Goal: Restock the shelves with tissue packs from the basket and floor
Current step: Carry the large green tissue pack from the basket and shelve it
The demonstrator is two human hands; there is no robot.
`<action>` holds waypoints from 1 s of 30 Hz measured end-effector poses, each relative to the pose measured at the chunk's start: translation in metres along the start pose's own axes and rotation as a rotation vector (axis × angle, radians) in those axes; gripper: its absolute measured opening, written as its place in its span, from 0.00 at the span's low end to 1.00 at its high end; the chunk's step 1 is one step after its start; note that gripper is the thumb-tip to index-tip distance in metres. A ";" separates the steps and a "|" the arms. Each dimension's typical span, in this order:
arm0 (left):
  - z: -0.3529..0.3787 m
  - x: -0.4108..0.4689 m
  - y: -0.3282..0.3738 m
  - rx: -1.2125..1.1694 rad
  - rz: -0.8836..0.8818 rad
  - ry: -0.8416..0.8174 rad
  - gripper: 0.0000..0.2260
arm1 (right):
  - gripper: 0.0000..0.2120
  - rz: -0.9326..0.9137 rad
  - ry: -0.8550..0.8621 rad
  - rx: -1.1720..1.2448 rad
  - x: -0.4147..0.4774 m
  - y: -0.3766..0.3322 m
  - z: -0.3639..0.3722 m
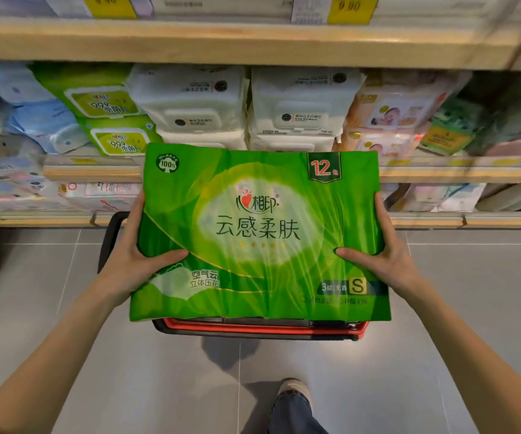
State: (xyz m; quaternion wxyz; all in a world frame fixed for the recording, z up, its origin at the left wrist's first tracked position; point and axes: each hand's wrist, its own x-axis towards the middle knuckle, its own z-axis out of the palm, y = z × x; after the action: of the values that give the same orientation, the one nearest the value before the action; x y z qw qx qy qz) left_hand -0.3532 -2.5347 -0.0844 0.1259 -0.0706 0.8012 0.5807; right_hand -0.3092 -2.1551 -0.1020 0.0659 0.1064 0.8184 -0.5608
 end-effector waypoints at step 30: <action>-0.139 -0.230 0.510 0.108 0.713 0.151 0.54 | 0.58 -0.619 0.410 -0.177 -0.251 -0.506 -0.236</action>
State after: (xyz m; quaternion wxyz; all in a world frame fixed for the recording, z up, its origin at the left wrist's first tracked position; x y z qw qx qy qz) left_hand -0.2817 -2.5136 0.4875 -0.1404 0.1773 0.8119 0.5383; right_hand -0.1889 -2.1366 0.4975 -0.2628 -0.0417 0.8534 -0.4483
